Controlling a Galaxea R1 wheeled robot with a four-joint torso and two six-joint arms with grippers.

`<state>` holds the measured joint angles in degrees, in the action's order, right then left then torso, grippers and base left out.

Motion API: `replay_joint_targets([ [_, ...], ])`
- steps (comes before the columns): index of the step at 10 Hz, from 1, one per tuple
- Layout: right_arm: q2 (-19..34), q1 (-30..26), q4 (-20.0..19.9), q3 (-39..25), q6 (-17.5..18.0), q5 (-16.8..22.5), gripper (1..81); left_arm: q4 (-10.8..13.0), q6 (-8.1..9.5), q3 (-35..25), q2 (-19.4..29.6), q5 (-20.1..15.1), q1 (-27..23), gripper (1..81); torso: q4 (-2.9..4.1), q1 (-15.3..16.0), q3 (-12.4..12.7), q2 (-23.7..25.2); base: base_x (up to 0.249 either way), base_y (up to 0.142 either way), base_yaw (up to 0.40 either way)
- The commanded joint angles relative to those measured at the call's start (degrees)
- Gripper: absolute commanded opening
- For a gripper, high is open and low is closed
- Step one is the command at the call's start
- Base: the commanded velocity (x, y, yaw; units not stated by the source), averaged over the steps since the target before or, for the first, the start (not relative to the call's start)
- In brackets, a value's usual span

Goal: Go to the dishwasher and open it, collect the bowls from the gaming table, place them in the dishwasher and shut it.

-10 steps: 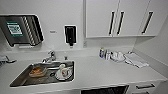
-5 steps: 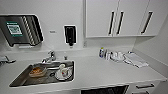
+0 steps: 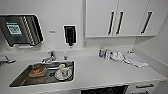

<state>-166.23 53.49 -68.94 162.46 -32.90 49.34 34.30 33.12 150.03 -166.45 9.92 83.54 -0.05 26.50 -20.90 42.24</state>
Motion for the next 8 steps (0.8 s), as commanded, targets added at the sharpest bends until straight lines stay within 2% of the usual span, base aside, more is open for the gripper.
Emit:
replay_joint_targets([
  [1,-1.9,-21.8,-10.8,-3.4,-3.1,-1.9,81.1,-0.5,0.01,-0.2,1.0,-2.0,-2.2,81.1,0.0,0.0,0.0,0.0,0.0,0.0,0.0],
  [4,-2.7,-23.6,-11.8,-4.4,-3.0,-1.9,81.1,-0.5,0.1,-0.1,1.3,-2.0,-1.8,81.1,-0.02,0.0,0.0,0.0,0.0,0.0,0.0],
  [6,-3.2,-24.6,-12.6,-4.4,-1.1,-1.8,81.1,-0.5,0.1,-0.1,1.4,-1.7,-1.8,81.1,-0.02,0.0,0.0,0.0,0.0,0.0,0.0],
  [8,-3.9,-25.5,-13.2,-4.4,-1.0,-2.5,81.1,-0.6,0.1,-0.1,1.6,-1.7,-1.8,81.1,-0.05,0.0,0.0,0.0,0.0,0.0,0.0],
])
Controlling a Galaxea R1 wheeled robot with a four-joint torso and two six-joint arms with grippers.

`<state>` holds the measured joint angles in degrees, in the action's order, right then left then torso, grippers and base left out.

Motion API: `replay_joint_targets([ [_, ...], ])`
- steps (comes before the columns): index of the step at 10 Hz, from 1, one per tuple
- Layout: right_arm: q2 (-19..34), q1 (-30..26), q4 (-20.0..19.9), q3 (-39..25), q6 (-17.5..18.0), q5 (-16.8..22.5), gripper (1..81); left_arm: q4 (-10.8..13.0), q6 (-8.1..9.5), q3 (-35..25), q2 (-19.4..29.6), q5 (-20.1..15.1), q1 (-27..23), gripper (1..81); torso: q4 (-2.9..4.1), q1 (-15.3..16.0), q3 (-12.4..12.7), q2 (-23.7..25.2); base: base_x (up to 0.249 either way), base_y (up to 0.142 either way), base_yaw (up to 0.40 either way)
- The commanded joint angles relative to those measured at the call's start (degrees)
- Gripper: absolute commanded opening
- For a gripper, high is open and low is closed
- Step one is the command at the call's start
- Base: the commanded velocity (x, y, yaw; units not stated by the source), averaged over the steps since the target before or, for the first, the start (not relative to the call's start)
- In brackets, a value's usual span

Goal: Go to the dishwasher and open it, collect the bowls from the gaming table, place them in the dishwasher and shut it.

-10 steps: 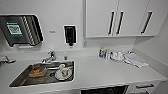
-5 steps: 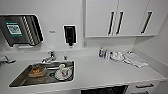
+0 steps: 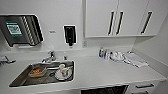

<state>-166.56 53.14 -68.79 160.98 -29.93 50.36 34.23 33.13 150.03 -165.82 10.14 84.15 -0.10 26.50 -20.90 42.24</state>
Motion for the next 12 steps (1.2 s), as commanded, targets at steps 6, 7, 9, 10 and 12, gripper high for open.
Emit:
replay_joint_targets([
  [6,-0.6,-23.7,-13.5,-3.0,-4.3,-2.5,81.1,-0.9,0.09,-0.1,0.7,-1.9,-2.3,81.1,0.0,0.0,0.0,0.0,0.0,0.0,0.0],
  [7,1.5,-20.6,-13.3,-3.0,-4.6,-0.5,81.1,-0.8,0.0,-0.1,0.5,-1.9,-2.3,81.1,0.0,0.0,0.0,0.0,0.0,0.0,0.0],
  [9,3.7,-16.5,-12.7,-2.6,-5.0,0.3,81.1,-0.5,0.0,-0.1,0.3,-1.9,-2.3,81.1,0.0,0.0,0.0,0.0,0.0,0.0,0.0],
  [10,3.9,-16.0,-10.2,-2.5,-5.3,-0.1,81.1,-0.4,0.0,-0.1,0.0,-1.9,-2.3,81.1,0.0,0.0,0.0,0.0,0.0,0.0,0.0],
  [12,3.4,-15.6,-9.5,-2.5,-5.4,-0.4,81.1,-0.5,-0.09,-0.1,0.0,-1.9,-2.4,81.1,0.0,0.0,0.0,0.0,0.0,0.0,0.0],
])
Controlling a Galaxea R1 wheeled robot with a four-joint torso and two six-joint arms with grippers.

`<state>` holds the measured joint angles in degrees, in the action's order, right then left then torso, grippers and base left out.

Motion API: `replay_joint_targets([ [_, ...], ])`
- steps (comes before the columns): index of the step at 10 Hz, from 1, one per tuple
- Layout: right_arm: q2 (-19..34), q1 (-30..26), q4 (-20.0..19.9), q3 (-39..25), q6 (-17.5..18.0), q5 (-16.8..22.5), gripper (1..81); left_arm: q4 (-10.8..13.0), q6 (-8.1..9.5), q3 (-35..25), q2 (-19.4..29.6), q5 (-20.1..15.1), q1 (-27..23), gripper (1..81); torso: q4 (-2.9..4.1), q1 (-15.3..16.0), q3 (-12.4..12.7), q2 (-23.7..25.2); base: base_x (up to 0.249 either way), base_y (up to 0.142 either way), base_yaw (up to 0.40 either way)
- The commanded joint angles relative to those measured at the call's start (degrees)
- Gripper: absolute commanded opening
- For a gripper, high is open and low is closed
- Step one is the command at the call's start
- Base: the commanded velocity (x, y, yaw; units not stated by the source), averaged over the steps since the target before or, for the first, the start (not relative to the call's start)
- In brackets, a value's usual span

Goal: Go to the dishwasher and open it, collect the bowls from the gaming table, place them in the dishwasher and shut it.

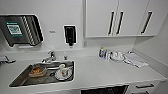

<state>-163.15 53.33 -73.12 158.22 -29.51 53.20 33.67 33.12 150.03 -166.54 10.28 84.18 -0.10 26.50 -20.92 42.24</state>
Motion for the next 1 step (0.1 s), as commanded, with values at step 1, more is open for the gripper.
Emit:
replay_joint_targets([
  [1,-0.4,-15.8,-5.2,0.2,-6.0,-3.6,81.1,0.0,0.01,-0.1,0.7,-2.0,-2.4,81.1,0.0,0.0,0.0,0.0,0.0,0.0,0.0],
])
